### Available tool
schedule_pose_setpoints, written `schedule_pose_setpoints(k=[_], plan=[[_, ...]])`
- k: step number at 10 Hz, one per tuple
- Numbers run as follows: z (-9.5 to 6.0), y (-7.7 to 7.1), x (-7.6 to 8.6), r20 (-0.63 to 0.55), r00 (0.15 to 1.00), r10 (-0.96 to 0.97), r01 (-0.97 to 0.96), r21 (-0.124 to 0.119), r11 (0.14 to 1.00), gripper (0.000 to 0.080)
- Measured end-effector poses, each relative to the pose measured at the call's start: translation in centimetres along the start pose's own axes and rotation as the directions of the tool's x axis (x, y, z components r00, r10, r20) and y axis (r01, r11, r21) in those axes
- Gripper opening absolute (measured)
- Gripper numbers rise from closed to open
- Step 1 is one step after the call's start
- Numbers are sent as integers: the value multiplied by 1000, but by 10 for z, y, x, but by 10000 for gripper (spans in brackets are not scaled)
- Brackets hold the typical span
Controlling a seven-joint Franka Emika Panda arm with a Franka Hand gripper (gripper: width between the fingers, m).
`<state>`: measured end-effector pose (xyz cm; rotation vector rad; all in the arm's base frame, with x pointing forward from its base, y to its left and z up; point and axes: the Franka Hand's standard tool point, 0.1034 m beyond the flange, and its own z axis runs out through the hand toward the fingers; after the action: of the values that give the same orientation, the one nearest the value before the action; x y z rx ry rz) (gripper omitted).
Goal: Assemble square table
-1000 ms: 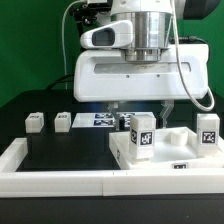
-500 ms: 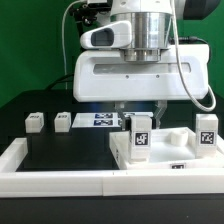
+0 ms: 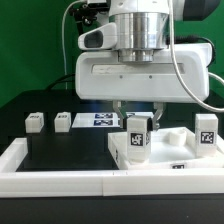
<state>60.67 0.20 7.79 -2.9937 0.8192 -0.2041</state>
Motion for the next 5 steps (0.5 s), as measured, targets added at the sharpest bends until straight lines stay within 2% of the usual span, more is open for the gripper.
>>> schedule_pose_setpoints(k=[3, 5], plan=[[0, -1, -1, 9, 946, 325, -325, 13, 946, 291], [1, -4, -3, 10, 862, 506, -506, 1, 862, 292]])
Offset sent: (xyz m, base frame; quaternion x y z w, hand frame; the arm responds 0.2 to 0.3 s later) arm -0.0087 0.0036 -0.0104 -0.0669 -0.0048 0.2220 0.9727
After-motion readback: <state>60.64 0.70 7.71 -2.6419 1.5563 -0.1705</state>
